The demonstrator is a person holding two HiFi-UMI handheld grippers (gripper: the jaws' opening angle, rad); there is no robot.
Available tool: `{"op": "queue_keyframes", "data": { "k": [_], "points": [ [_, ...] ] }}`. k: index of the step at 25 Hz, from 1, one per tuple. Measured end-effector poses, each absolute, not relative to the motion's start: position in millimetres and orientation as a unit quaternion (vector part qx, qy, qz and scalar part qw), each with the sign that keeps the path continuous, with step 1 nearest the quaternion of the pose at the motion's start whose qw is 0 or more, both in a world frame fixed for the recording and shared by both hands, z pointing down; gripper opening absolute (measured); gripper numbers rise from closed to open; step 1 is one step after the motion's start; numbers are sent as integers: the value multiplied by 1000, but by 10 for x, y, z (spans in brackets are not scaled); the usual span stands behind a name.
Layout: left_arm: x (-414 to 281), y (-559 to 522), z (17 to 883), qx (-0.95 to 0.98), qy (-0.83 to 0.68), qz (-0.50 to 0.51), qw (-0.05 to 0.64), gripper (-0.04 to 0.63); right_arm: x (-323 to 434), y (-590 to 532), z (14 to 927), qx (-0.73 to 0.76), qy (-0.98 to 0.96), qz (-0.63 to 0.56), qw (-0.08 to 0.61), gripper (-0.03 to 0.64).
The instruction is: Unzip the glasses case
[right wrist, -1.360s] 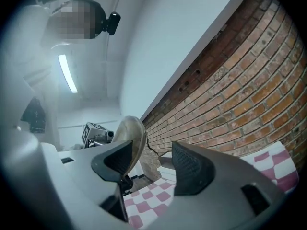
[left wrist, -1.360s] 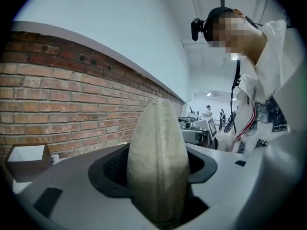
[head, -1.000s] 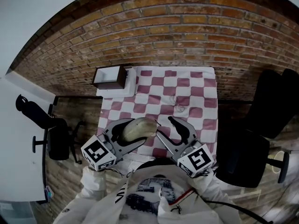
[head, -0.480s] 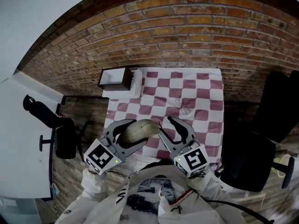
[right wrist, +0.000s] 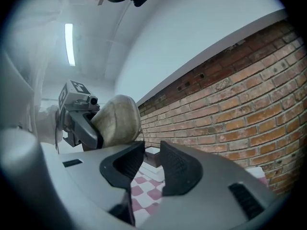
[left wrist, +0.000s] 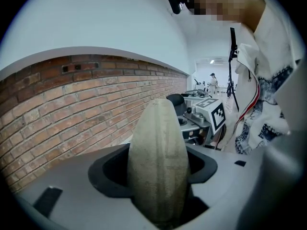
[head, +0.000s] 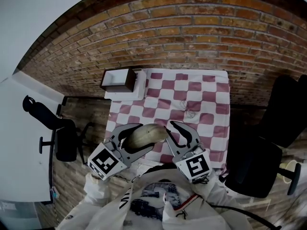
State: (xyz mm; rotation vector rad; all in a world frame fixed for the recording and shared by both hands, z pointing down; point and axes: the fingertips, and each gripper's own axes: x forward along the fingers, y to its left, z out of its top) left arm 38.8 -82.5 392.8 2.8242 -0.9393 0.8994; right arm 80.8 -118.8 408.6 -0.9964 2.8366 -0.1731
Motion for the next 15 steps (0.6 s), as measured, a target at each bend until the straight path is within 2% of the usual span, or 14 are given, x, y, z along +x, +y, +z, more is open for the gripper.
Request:
{"op": "queue_keyframes", "data": {
  "k": [15],
  "points": [
    [421, -823, 3986, 912, -291, 288, 19, 298, 811, -1173, 4118, -331, 941, -58, 47, 54]
  ]
}}
